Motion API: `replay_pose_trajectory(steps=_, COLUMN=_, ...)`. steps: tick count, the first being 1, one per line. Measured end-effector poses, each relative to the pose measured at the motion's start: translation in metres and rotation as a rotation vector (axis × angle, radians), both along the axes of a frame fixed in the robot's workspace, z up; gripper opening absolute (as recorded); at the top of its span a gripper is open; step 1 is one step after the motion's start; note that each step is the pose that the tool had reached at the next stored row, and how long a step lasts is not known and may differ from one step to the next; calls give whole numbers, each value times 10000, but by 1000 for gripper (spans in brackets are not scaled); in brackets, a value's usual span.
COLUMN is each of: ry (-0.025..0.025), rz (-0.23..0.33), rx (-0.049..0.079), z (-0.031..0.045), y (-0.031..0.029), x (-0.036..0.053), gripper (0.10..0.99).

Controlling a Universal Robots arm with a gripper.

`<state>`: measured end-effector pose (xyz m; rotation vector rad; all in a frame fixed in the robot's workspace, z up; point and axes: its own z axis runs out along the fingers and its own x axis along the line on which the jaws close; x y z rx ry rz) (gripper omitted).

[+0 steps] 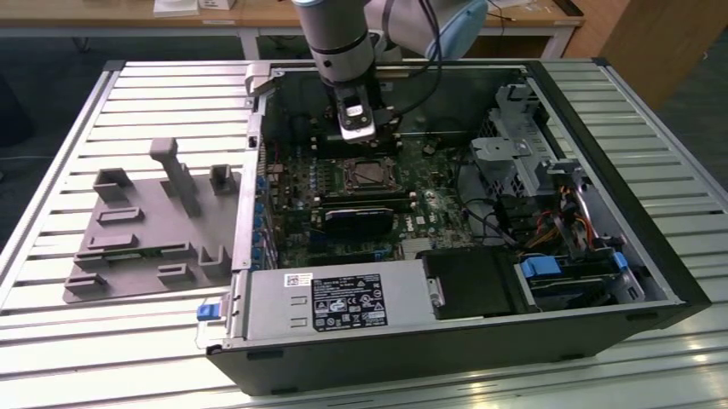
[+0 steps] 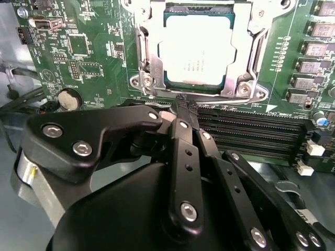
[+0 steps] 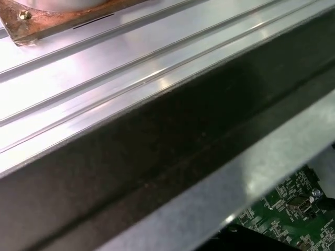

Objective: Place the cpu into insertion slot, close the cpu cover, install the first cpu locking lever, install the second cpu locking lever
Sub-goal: 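Install the first cpu locking lever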

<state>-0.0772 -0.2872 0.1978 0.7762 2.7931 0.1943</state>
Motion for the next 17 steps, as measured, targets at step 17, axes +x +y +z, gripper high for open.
replay_pose_trajectory(steps=17, ry=-1, rz=-84, rx=-37, z=-43, y=-21, x=0, gripper=102)
